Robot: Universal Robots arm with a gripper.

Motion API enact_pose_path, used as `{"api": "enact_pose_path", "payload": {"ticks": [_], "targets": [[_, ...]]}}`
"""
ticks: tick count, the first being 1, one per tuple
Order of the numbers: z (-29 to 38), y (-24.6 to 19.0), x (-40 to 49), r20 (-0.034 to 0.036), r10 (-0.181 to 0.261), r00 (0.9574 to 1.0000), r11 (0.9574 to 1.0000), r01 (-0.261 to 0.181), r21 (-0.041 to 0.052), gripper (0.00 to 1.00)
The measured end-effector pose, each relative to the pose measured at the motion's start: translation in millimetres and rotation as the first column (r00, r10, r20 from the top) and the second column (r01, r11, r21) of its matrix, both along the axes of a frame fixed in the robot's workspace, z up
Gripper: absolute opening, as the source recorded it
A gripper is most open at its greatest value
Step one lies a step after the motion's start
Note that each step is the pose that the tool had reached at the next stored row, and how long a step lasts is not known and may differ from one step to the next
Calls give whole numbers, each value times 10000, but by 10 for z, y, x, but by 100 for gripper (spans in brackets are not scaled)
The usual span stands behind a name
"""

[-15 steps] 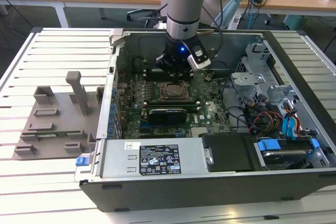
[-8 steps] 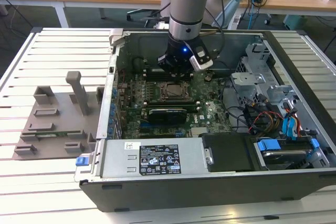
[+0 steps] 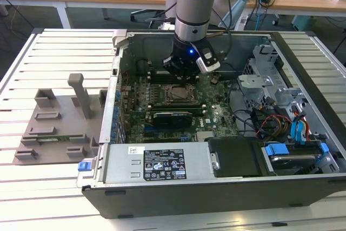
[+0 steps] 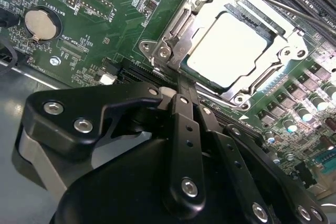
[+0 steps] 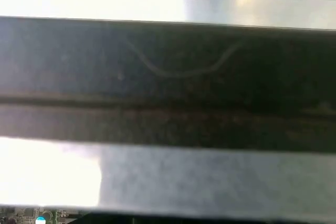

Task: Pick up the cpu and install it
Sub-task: 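Install the first cpu locking lever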

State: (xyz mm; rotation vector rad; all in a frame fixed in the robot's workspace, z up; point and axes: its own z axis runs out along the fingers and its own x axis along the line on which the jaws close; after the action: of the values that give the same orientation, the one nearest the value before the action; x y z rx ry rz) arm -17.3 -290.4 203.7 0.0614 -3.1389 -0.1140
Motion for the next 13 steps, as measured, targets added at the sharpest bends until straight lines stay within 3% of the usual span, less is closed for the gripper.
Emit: {"api": "enact_pose_path", "payload": {"ticks": [13], "targets": [[-12, 13, 41, -25, 1, 10000, 10000, -1, -45, 11]]}}
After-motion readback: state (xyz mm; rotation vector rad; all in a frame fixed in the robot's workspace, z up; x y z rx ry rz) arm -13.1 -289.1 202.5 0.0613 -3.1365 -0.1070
